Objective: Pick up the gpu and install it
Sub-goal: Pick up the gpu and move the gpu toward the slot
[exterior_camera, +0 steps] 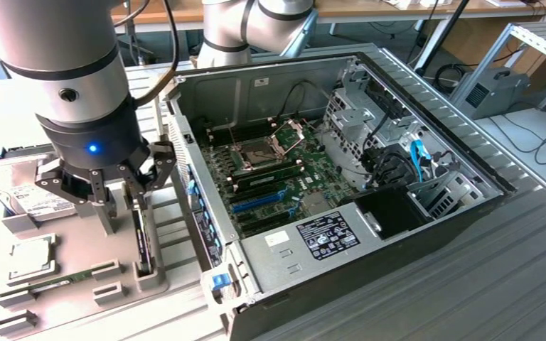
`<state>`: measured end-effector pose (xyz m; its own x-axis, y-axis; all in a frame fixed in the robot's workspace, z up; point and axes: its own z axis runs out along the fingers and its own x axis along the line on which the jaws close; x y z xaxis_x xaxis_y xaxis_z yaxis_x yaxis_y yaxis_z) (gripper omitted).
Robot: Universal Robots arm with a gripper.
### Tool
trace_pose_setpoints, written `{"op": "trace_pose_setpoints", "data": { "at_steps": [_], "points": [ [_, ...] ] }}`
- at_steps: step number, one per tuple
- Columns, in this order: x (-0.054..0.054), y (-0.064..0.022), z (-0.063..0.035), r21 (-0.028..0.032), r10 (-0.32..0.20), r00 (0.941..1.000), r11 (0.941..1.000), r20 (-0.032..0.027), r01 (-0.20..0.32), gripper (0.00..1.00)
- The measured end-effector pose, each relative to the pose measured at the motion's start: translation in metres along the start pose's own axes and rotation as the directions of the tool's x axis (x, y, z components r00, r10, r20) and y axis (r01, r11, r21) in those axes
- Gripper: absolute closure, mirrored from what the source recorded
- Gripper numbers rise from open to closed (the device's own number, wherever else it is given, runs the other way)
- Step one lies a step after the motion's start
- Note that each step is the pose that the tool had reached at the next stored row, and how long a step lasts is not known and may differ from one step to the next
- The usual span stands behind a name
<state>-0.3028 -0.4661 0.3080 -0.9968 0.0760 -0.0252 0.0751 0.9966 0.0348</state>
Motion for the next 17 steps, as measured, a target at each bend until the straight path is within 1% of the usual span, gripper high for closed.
{"op": "trace_pose_setpoints", "data": {
  "at_steps": [4,12,17],
  "points": [
    [0.0020,0.0019,0.0021,-0.0001,0.000,1.0000,1.0000,0.0001,0.000,0.58],
    [0.0022,0.0019,0.0078,0.0000,0.000,1.0000,1.0000,0.0000,0.000,0.58],
    [0.0017,0.0020,0.0094,0.0001,0.000,1.0000,1.0000,-0.0001,0.000,0.58]
  ]
}}
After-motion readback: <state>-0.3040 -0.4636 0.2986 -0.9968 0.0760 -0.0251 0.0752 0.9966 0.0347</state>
